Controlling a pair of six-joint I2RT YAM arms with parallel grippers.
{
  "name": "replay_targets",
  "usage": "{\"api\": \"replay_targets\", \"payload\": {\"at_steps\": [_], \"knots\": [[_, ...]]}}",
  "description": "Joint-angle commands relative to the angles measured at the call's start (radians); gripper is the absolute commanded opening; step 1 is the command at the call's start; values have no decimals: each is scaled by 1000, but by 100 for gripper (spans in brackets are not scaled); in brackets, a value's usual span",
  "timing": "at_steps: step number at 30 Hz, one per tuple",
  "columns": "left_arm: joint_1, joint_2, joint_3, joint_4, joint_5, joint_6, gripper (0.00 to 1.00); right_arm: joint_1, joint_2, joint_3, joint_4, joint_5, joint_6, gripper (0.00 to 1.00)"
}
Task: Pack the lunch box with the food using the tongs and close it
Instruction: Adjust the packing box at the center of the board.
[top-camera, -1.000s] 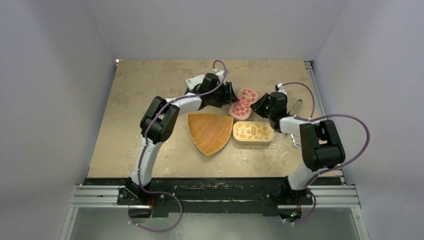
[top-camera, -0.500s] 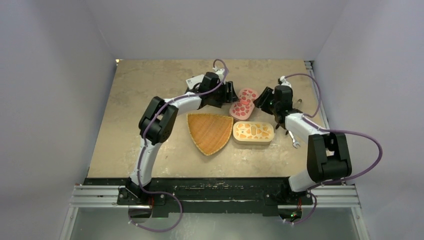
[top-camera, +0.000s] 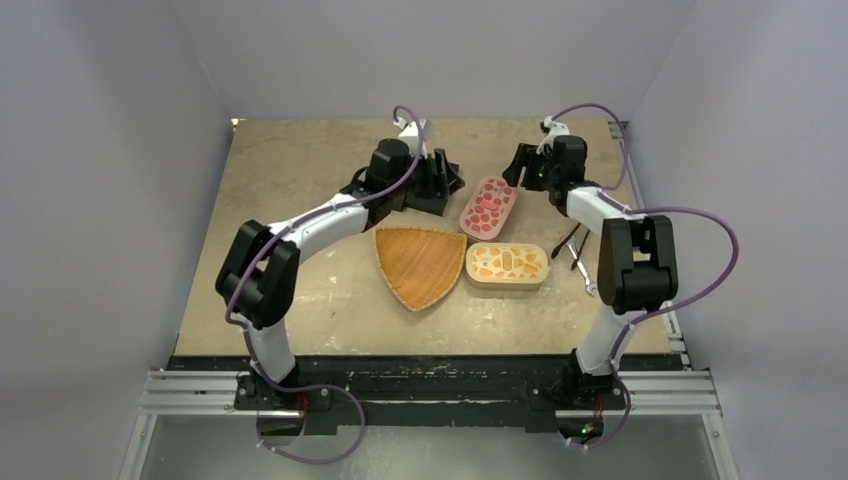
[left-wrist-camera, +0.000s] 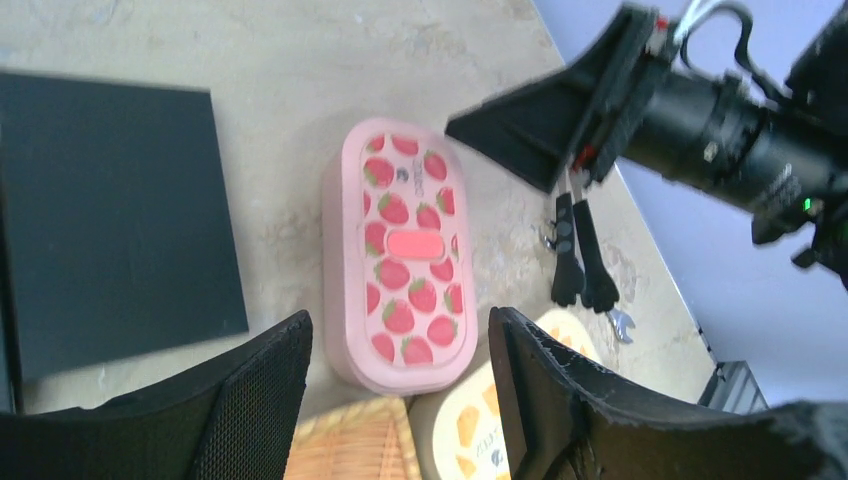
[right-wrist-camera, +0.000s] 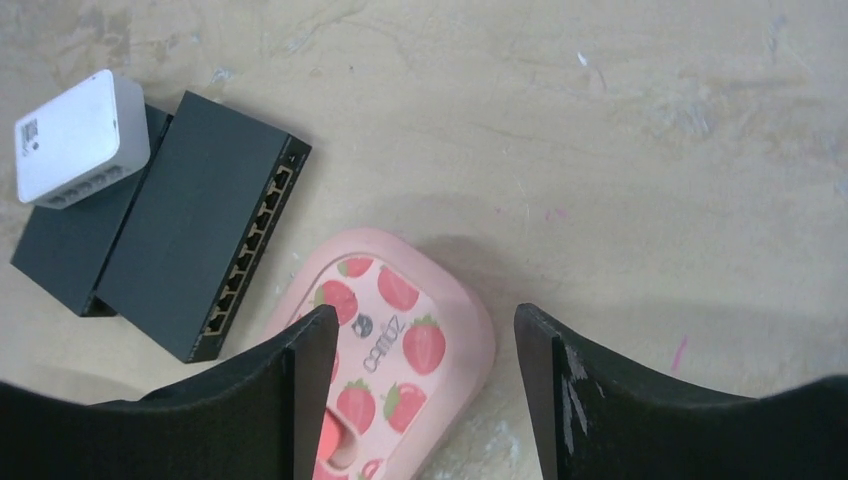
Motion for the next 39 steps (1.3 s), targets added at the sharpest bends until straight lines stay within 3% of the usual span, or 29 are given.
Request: {"api": "replay_targets", "payload": {"at_steps": [1,9,19,31,39], "knots": [[-3,-97,-138,52,-29,-70,64,-6,64,122,6,-94,-149,70],[-8,-148,-212,66,-1,-111,64,-7,149,151,14,-221,-201,75],[-18,-147,-254,100,15,-136,64,-8,124,56,51,-361,-143,71],[-27,-55,-254,154,65,-166,64,-2,-64,-192,88,-314,76,63],[-27,-60,-297,129,2,-165,64,65,-147,-329,61,-258,120,61]]}}
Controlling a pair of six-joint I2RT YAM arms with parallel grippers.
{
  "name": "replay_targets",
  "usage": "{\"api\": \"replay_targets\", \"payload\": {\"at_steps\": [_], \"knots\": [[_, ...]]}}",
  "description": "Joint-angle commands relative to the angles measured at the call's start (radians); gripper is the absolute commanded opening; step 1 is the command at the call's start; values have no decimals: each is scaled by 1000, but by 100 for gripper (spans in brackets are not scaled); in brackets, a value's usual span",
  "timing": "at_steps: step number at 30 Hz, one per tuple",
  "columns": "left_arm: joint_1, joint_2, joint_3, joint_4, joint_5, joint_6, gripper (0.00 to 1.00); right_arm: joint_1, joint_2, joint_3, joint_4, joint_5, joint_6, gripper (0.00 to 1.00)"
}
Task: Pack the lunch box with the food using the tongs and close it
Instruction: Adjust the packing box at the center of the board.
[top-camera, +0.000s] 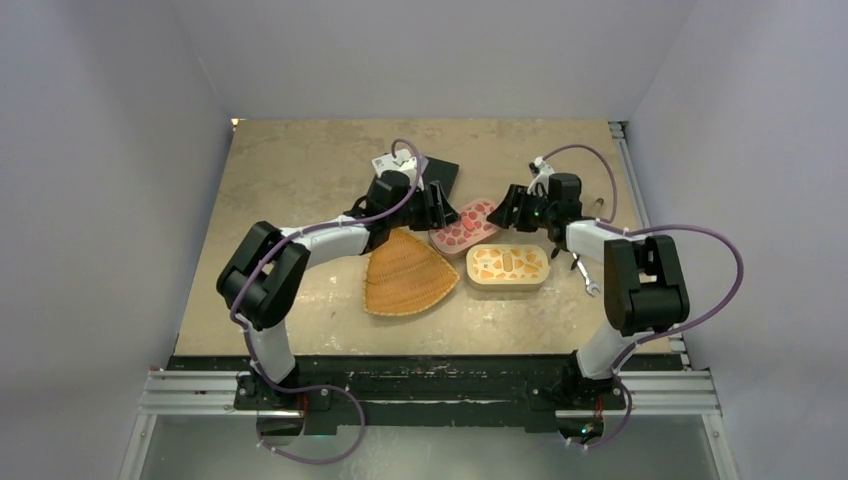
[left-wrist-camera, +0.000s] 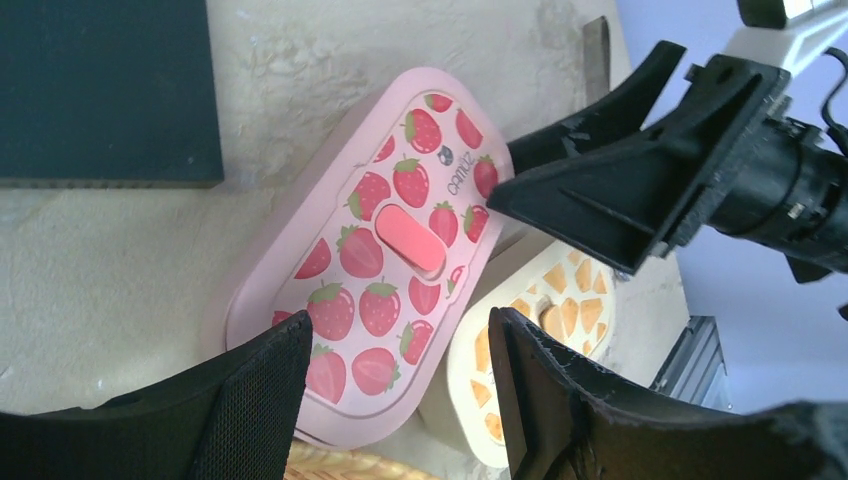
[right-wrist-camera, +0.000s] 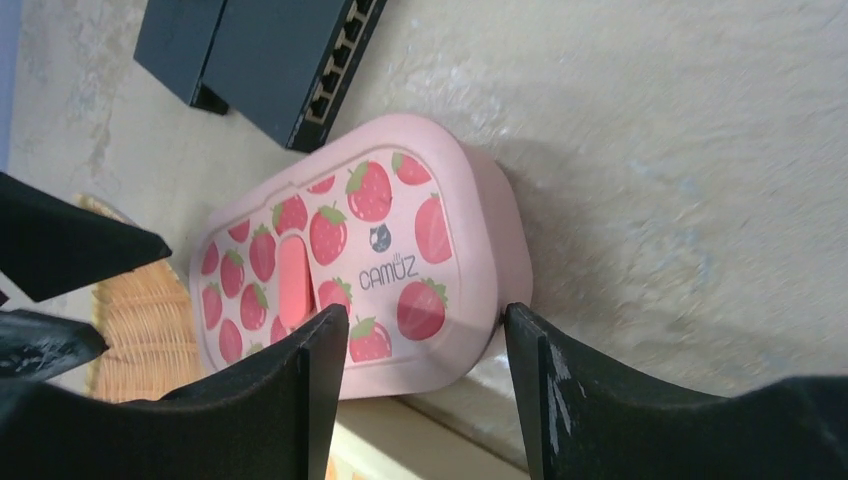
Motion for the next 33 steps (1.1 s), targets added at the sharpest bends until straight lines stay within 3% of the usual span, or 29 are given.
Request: {"api": "replay_targets", "payload": {"at_steps": [1,10,16,26,33], "knots": [[-3,-30,-33,12,-51,1,64,50,-53,-60,-3,49,51,61],[-3,-130,-92,-84,-191,49,64,52,-132,-12,-102,185,22,65],[-3,-158,-123,-65,-167,17,65,49,-115,69,-153,213,-40,67],[-2,-154,-124,-80,-135,-8,64,49,-39,142,-158,189,-119,52],[-3,-144,-122,-87,-116,-19,61,50,9,158,-145,178,-142,47]]}}
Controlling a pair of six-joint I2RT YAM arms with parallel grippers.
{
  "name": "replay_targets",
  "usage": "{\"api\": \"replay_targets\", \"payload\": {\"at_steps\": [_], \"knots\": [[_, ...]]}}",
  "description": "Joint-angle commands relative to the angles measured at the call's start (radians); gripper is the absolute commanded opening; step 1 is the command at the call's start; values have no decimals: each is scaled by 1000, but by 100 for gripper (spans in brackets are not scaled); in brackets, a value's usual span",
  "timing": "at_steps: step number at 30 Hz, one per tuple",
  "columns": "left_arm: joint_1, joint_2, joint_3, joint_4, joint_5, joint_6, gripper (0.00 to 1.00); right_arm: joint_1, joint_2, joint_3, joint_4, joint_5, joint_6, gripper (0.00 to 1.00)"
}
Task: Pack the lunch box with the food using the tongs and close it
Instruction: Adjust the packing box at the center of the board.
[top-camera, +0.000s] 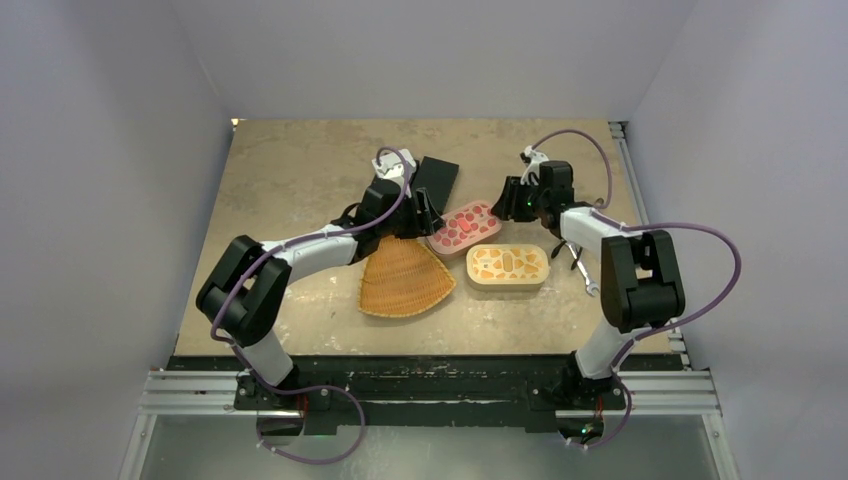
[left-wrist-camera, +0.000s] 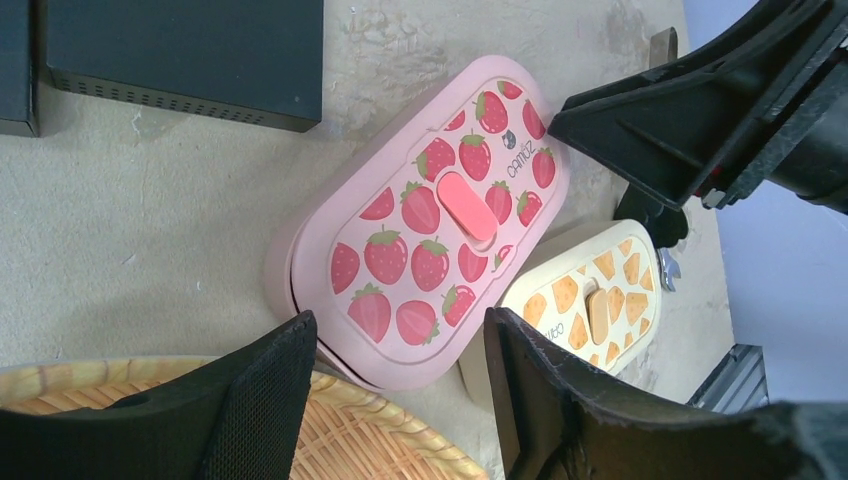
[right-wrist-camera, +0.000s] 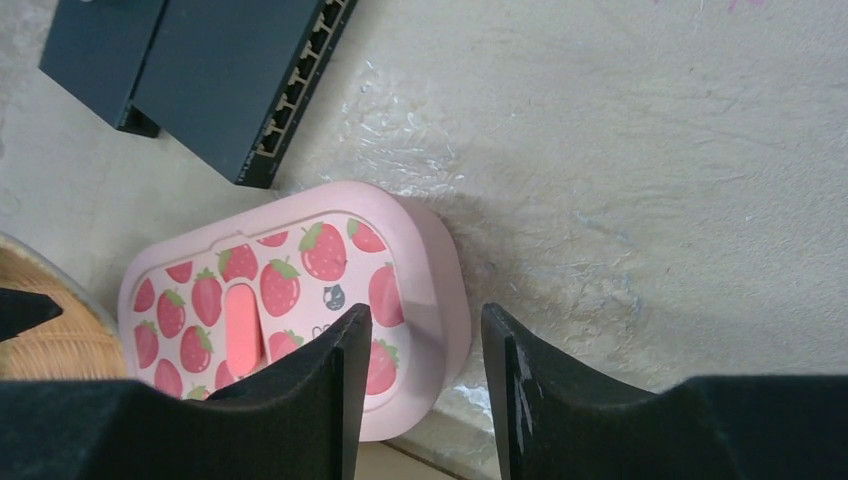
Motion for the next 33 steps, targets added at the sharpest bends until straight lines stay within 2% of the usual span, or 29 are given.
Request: {"api": "replay_targets", "payload": {"at_steps": [1,11,16,23,33], "knots": [[-1,-15,-9,-4,21,-15,60,-1,9,42,3,-1,-38,46],[-1,14,-14,-28,37,-7,53,-1,27,32,-19,-5,-32,21],[-1,12,-19,-55,4,14,53,-1,40,5,-20,-7,-26,14],[-1,46,-24,-57,3,19,53,-1,57,-29,-15,2,-16,11],[-1,102,-38,33,50,-24,53,-1,71,-52,-17,44,-5,11]]}}
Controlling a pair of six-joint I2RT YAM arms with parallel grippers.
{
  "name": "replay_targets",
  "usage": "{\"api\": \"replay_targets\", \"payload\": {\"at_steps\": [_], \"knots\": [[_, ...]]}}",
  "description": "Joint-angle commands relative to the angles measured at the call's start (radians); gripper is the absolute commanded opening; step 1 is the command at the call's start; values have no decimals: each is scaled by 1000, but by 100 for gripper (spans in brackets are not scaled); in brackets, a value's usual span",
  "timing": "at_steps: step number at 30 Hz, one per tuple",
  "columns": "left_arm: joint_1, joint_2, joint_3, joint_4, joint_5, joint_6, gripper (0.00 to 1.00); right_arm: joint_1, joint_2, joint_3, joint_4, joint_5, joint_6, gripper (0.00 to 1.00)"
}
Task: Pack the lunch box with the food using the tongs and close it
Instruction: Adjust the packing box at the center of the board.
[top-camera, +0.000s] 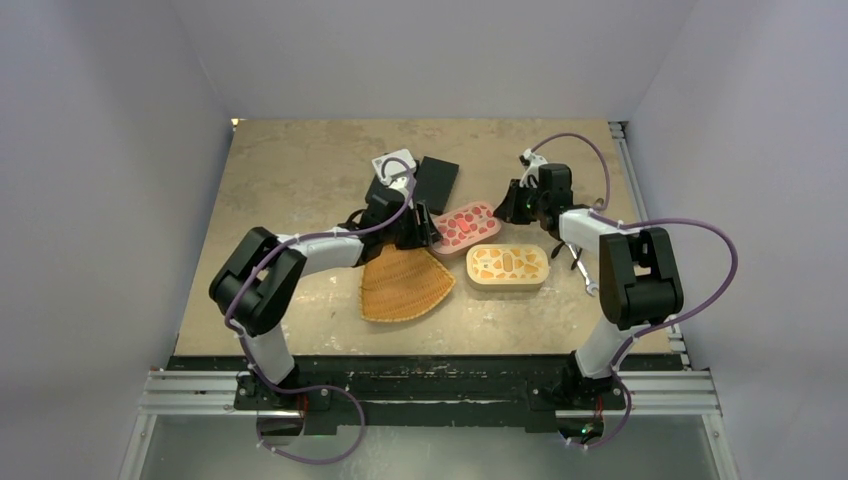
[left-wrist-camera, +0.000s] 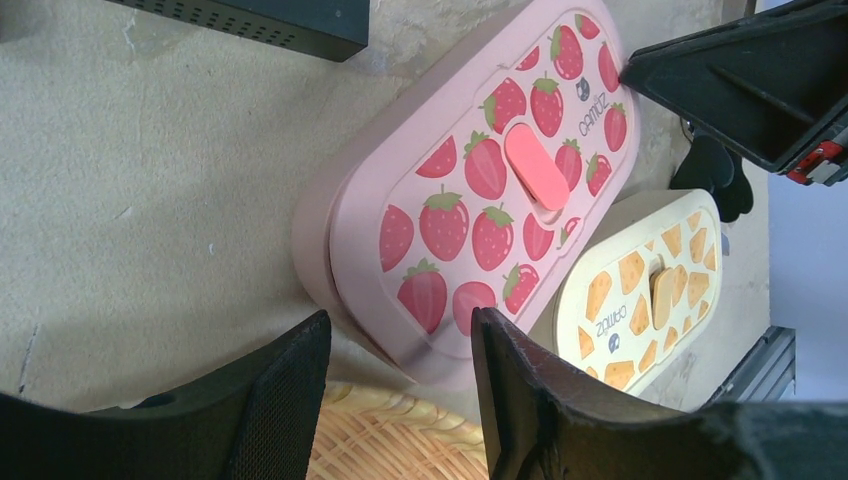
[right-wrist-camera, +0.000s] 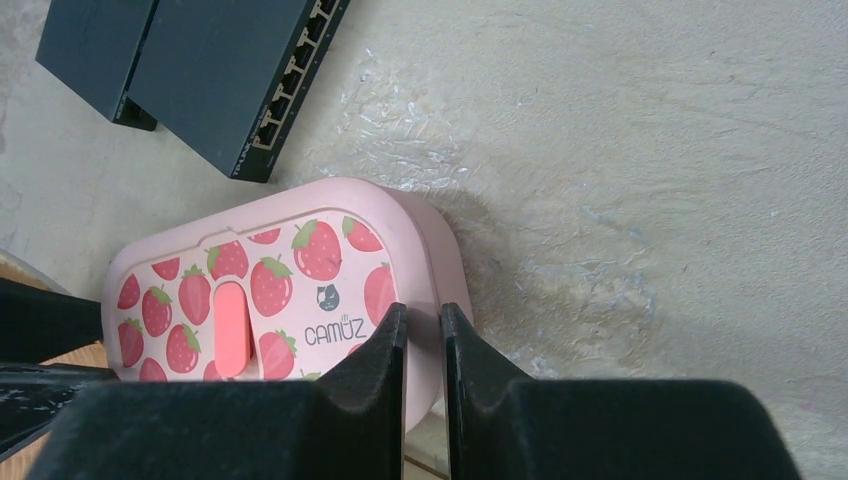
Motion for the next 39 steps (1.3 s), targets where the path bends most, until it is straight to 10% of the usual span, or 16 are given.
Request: {"api": "replay_targets", "payload": {"at_steps": [1,16,39], "knots": [[-1,33,-13,31,19,-22,53,-1,35,-33,-47,65,-11,11],[-1,87,19,-84,-43,53,39,24,14,-57,-55,84,5,41],[35,179,40,-101,2,100,39,52,-16,-127,-50,222,81,44]]}}
